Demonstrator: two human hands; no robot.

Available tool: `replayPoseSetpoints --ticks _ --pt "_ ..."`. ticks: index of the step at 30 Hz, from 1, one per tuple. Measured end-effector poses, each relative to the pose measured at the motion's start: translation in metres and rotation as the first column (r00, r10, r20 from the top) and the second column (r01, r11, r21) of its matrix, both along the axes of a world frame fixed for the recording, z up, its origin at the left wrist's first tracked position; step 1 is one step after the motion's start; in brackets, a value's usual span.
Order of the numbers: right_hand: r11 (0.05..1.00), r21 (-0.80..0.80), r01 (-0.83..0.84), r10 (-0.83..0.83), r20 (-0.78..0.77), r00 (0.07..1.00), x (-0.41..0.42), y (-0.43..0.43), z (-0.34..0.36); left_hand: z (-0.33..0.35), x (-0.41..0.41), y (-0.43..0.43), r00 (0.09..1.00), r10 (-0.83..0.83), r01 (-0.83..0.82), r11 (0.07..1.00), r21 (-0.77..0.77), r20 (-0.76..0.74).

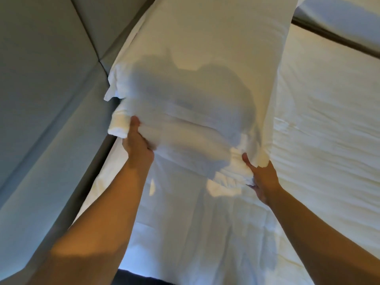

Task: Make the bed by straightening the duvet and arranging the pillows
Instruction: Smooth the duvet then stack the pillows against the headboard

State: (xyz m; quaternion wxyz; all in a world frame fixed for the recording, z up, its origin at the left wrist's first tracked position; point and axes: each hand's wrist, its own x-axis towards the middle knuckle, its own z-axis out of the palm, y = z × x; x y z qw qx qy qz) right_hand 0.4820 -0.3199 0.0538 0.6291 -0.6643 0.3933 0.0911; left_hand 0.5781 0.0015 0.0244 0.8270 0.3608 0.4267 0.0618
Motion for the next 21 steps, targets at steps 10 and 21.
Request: replayPoseSetpoints --ticks 10,21 --pt "0.997 0.022 0.07 -0.068 -0.082 0.994 -0.016 0.048 -0.008 -0.019 0.013 0.052 0.971 -0.151 0.2 0.939 0.28 -0.186" --pt "0.995 -0.093 0.026 -0.027 -0.003 1.0 -0.046 0.051 0.055 0.052 -0.029 0.036 0.952 0.02 0.199 0.713 0.672 -0.304"
